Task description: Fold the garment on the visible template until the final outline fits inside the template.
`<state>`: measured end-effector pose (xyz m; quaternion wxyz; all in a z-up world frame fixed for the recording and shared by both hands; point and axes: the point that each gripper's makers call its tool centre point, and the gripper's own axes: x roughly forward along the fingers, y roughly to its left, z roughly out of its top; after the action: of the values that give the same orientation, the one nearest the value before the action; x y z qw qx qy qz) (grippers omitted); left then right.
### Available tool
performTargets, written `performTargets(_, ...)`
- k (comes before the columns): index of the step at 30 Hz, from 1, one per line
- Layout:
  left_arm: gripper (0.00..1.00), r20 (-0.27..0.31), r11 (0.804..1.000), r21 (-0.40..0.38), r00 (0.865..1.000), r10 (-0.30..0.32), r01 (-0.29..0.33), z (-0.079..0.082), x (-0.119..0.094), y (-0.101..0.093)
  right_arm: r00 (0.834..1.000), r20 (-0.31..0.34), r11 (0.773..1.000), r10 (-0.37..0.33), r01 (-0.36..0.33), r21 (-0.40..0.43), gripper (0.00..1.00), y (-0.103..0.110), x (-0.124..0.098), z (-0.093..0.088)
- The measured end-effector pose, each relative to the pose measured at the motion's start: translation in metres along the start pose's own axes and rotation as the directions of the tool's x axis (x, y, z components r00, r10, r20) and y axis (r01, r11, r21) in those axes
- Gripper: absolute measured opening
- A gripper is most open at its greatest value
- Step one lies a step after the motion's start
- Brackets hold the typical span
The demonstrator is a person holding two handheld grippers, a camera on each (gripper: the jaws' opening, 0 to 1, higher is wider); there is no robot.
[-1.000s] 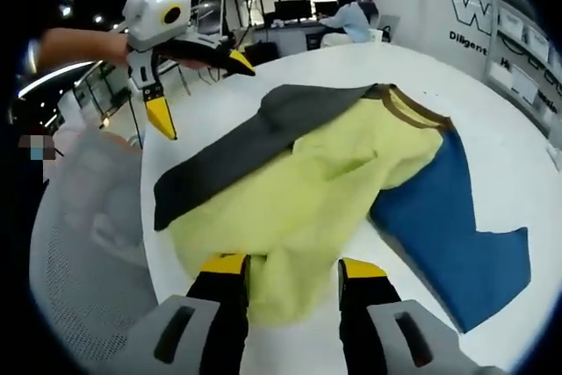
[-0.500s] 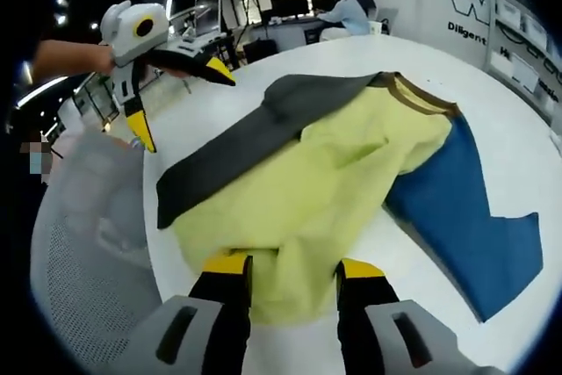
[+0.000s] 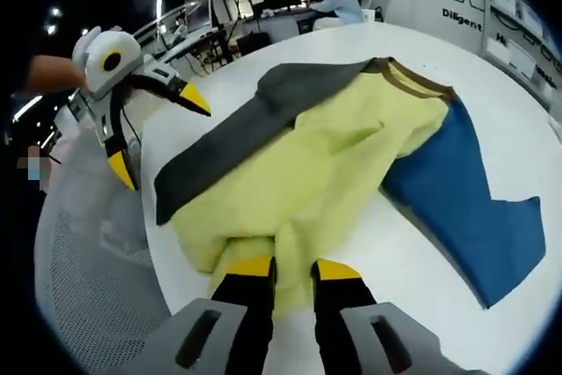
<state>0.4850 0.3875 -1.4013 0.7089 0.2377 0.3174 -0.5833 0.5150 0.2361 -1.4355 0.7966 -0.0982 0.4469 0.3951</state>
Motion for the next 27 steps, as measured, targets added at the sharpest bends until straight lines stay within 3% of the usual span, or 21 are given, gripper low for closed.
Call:
performTargets(10,0.61,-0.016,0.998,0.046,0.999,-0.033,0.034,-0.008,0.01,-0.023,1.0,-0.015,1.0,-0.007,0.008,0.019,0.1,0.0,0.001,-0.003)
performTargets(13,0.53,-0.033,0.995,0.078,0.998,-0.055,0.058,-0.011,0.013,-0.033,1.0,-0.013,1.0,-0.009,0.01,0.007,0.09,0.0,0.001,-0.002)
performTargets(16,0.53,-0.06,0.992,0.087,0.994,-0.087,0.092,-0.016,0.016,-0.041,1.0,-0.016,1.0,-0.01,0.01,0.003,0.09,0.0,0.001,-0.001)
performTargets(23,0.38,-0.081,0.989,0.108,0.992,-0.095,0.103,-0.021,0.019,-0.046,1.0,-0.009,1.0,-0.013,0.014,0.023,0.08,0.0,0.001,0.0)
performTargets(27,0.32,-0.097,0.983,0.159,0.992,-0.082,0.097,-0.025,0.025,-0.049,1.0,-0.009,0.999,-0.019,0.02,0.028,0.08,-0.001,0.001,-0.001)
